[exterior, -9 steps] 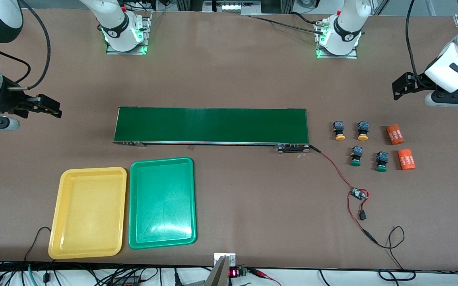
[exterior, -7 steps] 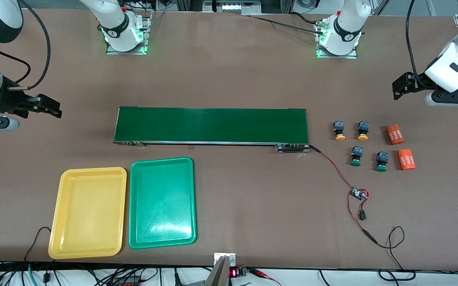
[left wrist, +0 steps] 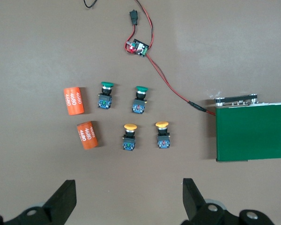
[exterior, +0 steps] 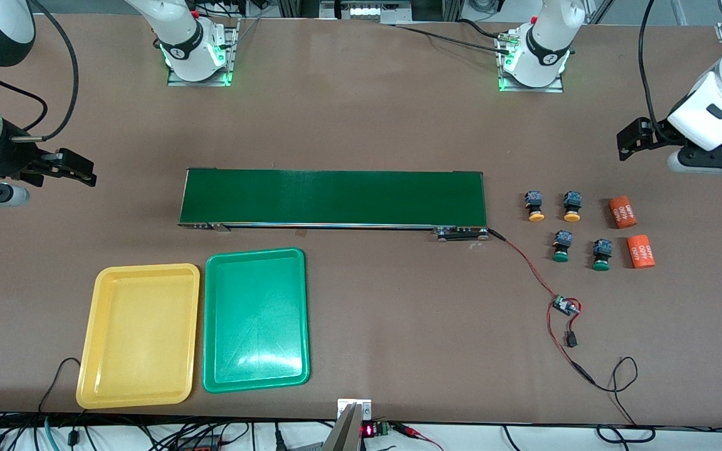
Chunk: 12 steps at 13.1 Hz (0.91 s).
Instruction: Sort buttons by color to trays
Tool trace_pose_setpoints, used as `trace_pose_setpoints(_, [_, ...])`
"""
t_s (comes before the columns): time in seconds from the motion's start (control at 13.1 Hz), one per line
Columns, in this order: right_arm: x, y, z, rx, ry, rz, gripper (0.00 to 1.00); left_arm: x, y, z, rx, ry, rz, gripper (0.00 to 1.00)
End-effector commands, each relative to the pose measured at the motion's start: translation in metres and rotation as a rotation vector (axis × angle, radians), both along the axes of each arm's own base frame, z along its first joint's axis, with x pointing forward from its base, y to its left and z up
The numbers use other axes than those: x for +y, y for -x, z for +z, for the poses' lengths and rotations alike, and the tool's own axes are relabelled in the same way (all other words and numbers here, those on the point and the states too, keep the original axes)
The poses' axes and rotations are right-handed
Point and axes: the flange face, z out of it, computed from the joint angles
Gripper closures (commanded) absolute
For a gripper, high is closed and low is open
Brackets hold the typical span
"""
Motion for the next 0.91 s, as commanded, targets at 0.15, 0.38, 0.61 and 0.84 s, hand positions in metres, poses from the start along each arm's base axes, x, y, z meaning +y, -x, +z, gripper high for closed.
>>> trace_pose_setpoints(0.15, [0.000, -0.007, -0.001, -0.005, 0.006, 0.007, 0.00, 0.001, -0.003, -0.003, 0.075, 0.018, 0.003, 0.00])
trace_pose_setpoints(0.38, [-0.002, -0.008, 0.000, -0.013, 0.007, 0.006, 0.00, 0.009, -0.013, -0.008, 0.083, 0.020, 0.016, 0.00])
trace_pose_setpoints(0.61, [-0.002, -0.008, -0.001, -0.011, 0.006, 0.004, 0.00, 0.014, -0.040, -0.033, 0.126, 0.005, 0.029, 0.00])
trace_pose_setpoints(0.84, [-0.002, -0.009, -0.005, -0.003, 0.006, 0.006, 0.00, 0.054, -0.041, -0.064, 0.182, -0.005, 0.078, 0.00])
